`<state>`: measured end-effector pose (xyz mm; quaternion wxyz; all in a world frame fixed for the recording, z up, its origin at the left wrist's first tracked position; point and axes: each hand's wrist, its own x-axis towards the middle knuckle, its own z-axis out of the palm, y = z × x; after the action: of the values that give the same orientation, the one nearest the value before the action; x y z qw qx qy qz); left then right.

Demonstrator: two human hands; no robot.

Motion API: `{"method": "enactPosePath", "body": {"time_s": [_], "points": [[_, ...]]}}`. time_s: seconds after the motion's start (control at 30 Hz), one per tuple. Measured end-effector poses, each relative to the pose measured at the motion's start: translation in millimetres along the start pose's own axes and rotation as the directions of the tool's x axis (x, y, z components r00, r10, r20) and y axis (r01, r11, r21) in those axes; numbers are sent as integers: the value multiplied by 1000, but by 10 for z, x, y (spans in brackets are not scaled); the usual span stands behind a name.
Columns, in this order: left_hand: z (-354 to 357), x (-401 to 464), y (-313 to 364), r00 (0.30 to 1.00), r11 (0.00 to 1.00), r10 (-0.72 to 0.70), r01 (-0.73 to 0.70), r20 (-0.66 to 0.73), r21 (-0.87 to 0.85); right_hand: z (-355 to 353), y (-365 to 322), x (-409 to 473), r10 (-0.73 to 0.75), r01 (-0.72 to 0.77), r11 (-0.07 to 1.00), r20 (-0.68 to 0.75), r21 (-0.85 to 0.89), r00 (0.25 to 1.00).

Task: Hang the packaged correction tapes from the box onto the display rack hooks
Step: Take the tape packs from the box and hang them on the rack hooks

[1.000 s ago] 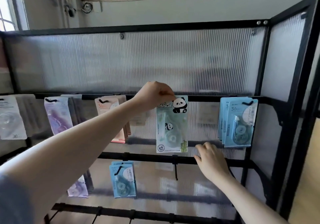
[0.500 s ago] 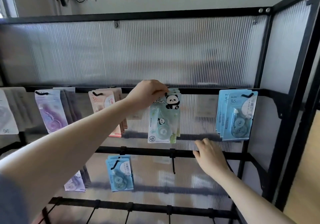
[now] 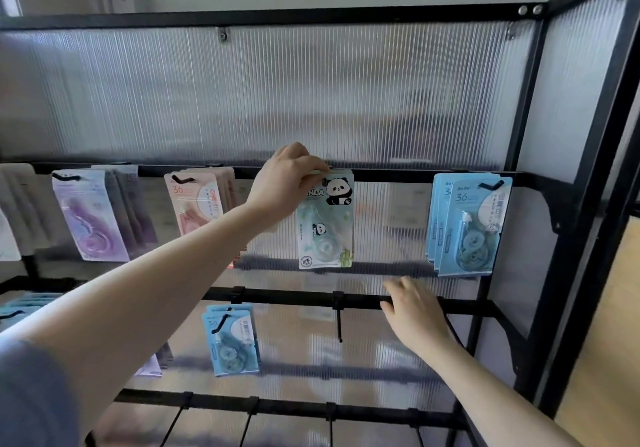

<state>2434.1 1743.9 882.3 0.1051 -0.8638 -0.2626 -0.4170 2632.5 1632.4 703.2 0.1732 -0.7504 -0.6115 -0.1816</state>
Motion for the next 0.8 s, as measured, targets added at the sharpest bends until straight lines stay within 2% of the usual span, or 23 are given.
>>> {"method": "enactPosePath", "body": {"time_s": [0.13, 0.4, 0.6, 0.8], "points": [[16, -160, -34, 997, 998, -40, 43, -65, 53, -5, -12, -10, -2, 2, 1000, 0, -22, 1000], [1, -737, -179, 994, 989, -106, 110, -39, 102, -31, -67, -49, -23, 22, 999, -18, -39, 1000], [11, -1363, -234, 983, 974, -183, 186, -30, 130, 72, -263, -96, -56, 58, 998, -49, 37, 997], [24, -2048, -351, 950, 927, -311, 296, 27, 231, 262, -592, -176, -92, 102, 985, -80, 136, 993]]}}
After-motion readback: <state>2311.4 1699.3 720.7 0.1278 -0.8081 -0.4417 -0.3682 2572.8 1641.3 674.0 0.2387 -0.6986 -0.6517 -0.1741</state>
